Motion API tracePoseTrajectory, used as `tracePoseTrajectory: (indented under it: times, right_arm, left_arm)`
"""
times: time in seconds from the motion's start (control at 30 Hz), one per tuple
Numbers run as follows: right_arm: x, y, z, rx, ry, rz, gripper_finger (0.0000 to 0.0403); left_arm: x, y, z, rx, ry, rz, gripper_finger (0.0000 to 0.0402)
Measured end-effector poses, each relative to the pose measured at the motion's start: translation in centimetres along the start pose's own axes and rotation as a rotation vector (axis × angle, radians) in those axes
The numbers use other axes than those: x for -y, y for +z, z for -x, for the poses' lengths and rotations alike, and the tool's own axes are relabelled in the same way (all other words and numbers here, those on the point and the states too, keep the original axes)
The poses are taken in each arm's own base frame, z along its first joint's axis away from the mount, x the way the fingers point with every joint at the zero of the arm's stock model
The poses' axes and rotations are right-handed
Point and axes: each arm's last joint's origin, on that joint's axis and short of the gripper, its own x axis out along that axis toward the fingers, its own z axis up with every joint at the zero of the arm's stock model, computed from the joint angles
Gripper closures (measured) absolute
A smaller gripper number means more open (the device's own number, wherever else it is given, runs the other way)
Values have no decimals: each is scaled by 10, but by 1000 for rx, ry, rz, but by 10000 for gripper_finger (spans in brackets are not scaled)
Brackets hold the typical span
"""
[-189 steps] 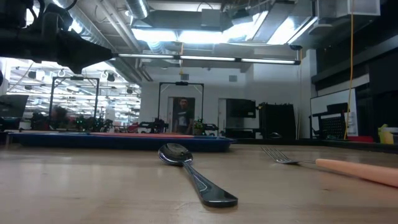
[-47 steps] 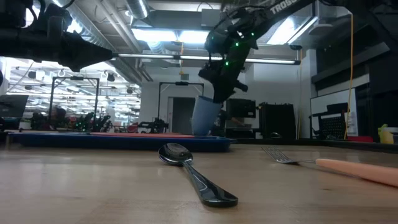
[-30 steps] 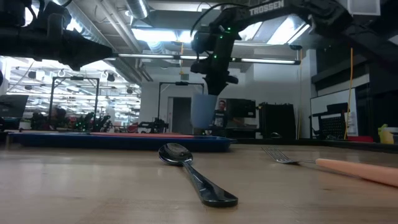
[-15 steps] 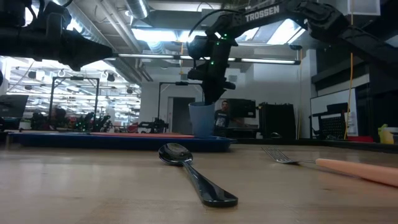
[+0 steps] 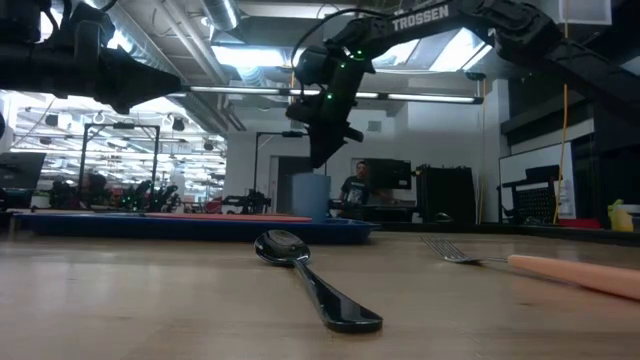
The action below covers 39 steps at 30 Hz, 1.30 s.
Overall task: Pick and place plate/cup/fork/spoon on tray
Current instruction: Adjust the serving tray
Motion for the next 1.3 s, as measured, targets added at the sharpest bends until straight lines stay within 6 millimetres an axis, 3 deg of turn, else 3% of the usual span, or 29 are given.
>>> tracePoseTrajectory:
  times: [0.33,0.43,0.53,0.73,0.93,1.07,1.3]
  right_arm:
    - [0,-3,0,-29,9,59,348]
    - [-6,-12,1,-129,128,106,347]
    - [-25,-25,7,-234,235,131,347]
    - [-78,-50,14,-342,263,240,347]
    - [-134,-85,5,-390,317,498,347]
    - [-159,-110,-6,-417,343,656,347]
    - [-189,-147,-29,-415,310,735,347]
  left_arm:
    - [0,0,0,0,0,0,321]
    - [0,0,0,0,0,0,321]
    - [0,0,0,-1,0,0,321]
    - [0,-1,0,-11,0,48,321]
    - [0,-4,0,-39,2,148,321]
    - [0,-6,0,-55,4,159,321]
    - [0,-5,0,-54,3,159,321]
